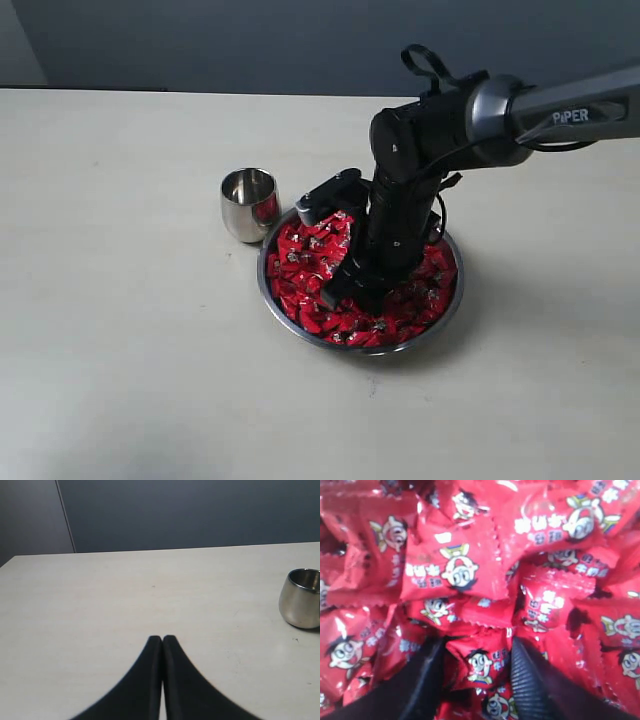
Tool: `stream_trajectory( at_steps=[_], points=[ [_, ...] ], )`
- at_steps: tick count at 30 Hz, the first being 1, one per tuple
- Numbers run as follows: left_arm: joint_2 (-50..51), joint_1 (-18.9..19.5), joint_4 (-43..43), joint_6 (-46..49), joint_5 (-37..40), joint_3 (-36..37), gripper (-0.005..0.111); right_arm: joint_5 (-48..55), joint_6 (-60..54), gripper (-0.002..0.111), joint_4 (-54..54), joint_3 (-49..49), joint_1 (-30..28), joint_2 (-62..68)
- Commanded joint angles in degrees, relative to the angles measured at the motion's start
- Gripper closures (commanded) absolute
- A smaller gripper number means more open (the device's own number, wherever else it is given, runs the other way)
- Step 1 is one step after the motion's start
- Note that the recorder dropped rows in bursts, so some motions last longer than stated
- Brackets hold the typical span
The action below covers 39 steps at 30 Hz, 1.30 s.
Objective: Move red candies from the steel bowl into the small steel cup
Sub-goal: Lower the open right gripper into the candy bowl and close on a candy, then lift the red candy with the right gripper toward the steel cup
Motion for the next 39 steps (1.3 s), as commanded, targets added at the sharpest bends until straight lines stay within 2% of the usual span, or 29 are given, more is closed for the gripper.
stream_trajectory(
  at_steps=[1,5,7,12,14,39],
  points=[
    [-0.26,0.03,-0.08,-0.05,-0.10,0.22,0.106,1.10,0.66,0.065,-0.32,0.17,0.18,0.75],
    [-0.26,0.03,-0.08,-0.05,-0.10,0.22,0.106,1.10,0.68,0.066,-0.32,0.17,0.18,0.75],
    [-0.26,0.03,-0.08,-0.05,-0.10,0.22,0.106,1.10,0.68,0.070,-0.32,0.17,0.18,0.75],
    [-0.26,0.03,-0.08,-0.05,-0.10,0.22,0.106,1.59,0.68,0.098,-0.76,0.17,0.18,0.75],
    [-0.26,0.03,-0.08,-0.05,-0.10,0.22,0.106,1.59,0.68,0.104,-0.76,0.17,0.18,0.75],
    [-0.26,0.03,-0.08,-0.05,-0.10,0.22,0.106,2.85,2.20,0.105,-2.73,-5.94,0.18,-5.13]
  ],
)
